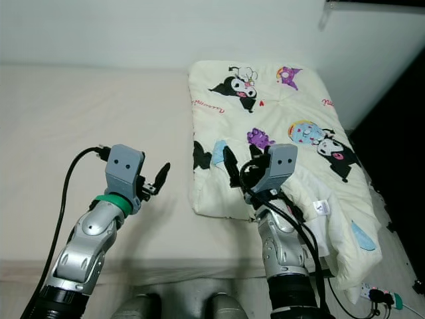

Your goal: Clean up the room

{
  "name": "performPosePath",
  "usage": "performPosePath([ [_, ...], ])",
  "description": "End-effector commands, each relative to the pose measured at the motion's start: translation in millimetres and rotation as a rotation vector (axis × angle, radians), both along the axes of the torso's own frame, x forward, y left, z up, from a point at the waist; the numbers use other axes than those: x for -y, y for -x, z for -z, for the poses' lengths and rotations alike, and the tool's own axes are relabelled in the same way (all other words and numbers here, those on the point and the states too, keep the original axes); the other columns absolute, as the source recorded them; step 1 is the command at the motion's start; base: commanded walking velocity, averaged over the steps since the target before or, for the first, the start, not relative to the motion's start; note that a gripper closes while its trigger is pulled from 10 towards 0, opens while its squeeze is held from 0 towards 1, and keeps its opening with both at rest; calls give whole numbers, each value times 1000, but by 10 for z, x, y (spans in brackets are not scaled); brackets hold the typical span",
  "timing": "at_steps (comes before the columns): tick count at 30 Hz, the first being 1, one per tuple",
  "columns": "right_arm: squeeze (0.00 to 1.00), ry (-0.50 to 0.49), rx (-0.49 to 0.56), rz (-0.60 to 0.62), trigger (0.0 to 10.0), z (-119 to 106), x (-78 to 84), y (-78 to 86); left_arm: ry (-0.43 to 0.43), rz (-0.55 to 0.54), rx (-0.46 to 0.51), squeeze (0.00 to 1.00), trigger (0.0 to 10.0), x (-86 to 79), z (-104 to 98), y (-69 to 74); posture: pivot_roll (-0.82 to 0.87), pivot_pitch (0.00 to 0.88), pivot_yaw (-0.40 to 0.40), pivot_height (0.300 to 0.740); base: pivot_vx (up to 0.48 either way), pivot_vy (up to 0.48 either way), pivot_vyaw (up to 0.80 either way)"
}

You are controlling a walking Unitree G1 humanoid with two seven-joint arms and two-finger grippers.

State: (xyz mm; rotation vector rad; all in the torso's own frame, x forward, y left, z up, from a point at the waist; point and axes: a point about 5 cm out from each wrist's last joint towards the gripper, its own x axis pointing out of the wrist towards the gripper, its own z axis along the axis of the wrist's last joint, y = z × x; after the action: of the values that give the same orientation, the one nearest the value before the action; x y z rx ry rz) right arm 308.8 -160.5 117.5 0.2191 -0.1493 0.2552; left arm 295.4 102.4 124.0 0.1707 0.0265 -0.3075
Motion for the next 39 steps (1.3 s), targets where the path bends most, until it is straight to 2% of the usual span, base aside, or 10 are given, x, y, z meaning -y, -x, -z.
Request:
performPosePath([
  [1, 0, -6, -19, 30, 10000, 59, 41, 14, -25, 37, -62, 0, 10000, 29, 155, 41, 14, 41, 45, 720, 0, 0, 0],
  [7, 0, 7, -27, 49, 10000, 70, 78, 5, -66, 96, -81, 0, 10000, 76, 232, 66, 7, 38, 46, 695, 0, 0, 0],
  [18, 0, 27, -27, 76, 10000, 64, 162, -8, -70, 94, -85, 0, 10000, 69, 243, 71, 6, 34, 45, 660, 0, 0, 0],
  [35, 0, 36, -24, 85, 10000, 64, 177, -11, -71, 95, -85, 0, 10000, 65, 265, 69, 5, 38, 43, 595, 0, 0, 0],
  [39, 0, 42, -25, 98, 10000, 65, 212, -11, -72, 93, -87, 0, 10000, 62, 270, 71, 5, 43, 46, 595, 0, 0, 0],
])
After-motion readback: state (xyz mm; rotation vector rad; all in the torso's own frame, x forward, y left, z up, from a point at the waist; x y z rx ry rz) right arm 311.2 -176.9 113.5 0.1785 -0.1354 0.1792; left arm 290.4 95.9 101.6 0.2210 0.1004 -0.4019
